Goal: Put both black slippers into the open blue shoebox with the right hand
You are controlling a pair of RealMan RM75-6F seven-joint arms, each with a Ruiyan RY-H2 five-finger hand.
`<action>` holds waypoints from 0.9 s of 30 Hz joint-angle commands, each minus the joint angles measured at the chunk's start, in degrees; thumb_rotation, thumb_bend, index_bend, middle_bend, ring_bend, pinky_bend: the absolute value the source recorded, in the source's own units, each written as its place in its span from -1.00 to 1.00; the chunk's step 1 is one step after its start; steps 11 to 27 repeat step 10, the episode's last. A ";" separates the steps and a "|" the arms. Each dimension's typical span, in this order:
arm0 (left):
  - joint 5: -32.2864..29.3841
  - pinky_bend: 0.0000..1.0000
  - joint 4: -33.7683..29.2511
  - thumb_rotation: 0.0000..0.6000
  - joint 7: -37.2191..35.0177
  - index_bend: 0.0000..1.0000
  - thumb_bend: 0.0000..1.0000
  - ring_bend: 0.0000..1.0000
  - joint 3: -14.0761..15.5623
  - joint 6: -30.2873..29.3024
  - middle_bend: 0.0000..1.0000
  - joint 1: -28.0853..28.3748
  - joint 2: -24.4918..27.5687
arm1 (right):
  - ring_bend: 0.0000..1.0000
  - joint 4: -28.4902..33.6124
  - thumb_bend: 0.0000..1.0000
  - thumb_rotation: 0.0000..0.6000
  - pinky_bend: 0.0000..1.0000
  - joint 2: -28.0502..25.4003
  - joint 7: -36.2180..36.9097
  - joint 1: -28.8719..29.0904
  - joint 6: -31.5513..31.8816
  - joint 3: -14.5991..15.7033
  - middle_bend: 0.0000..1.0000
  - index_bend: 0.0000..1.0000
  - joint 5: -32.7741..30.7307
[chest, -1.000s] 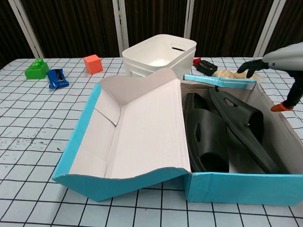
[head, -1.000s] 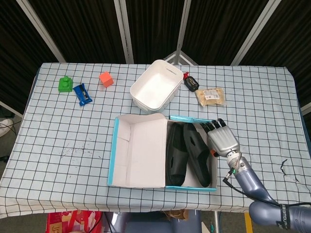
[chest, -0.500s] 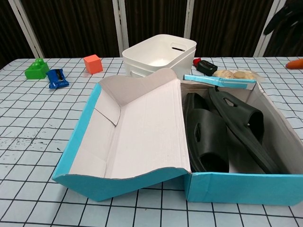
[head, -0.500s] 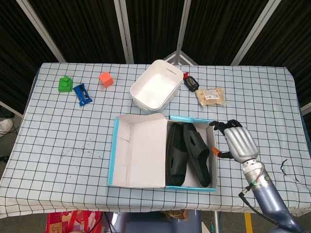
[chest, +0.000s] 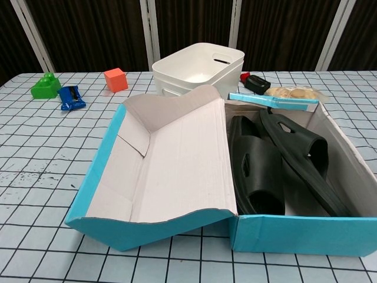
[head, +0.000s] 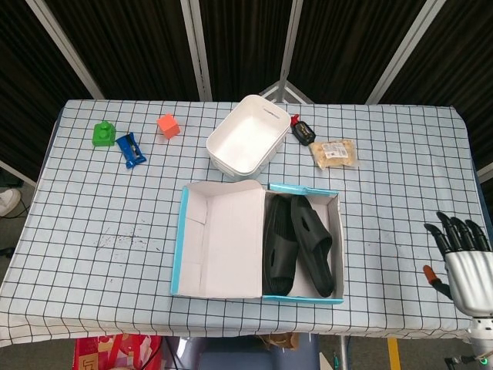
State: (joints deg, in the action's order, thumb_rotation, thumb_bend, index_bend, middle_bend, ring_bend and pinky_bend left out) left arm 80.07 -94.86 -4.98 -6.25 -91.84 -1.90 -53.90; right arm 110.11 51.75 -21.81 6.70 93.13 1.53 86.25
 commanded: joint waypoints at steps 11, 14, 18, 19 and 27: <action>0.69 -0.94 0.40 1.00 0.75 -0.94 -0.26 -1.00 -0.18 -1.89 -1.00 -0.53 -0.42 | -0.75 -4.82 -0.45 1.00 -0.78 1.83 -1.36 -5.97 3.78 0.19 -0.78 -0.61 -2.10; 0.69 -0.94 0.40 1.00 0.75 -0.94 -0.26 -1.00 -0.18 -1.89 -1.00 -0.53 -0.42 | -0.75 -4.82 -0.45 1.00 -0.78 1.83 -1.36 -5.97 3.78 0.19 -0.78 -0.61 -2.10; 0.69 -0.94 0.40 1.00 0.75 -0.94 -0.26 -1.00 -0.18 -1.89 -1.00 -0.53 -0.42 | -0.75 -4.82 -0.45 1.00 -0.78 1.83 -1.36 -5.97 3.78 0.19 -0.78 -0.61 -2.10; 0.69 -0.94 0.40 1.00 0.75 -0.94 -0.26 -1.00 -0.18 -1.89 -1.00 -0.53 -0.42 | -0.75 -4.82 -0.45 1.00 -0.78 1.83 -1.36 -5.97 3.78 0.19 -0.78 -0.61 -2.10; 0.69 -0.94 0.40 1.00 0.75 -0.94 -0.26 -1.00 -0.18 -1.89 -1.00 -0.53 -0.42 | -0.75 -4.82 -0.45 1.00 -0.78 1.83 -1.36 -5.97 3.78 0.19 -0.78 -0.61 -2.10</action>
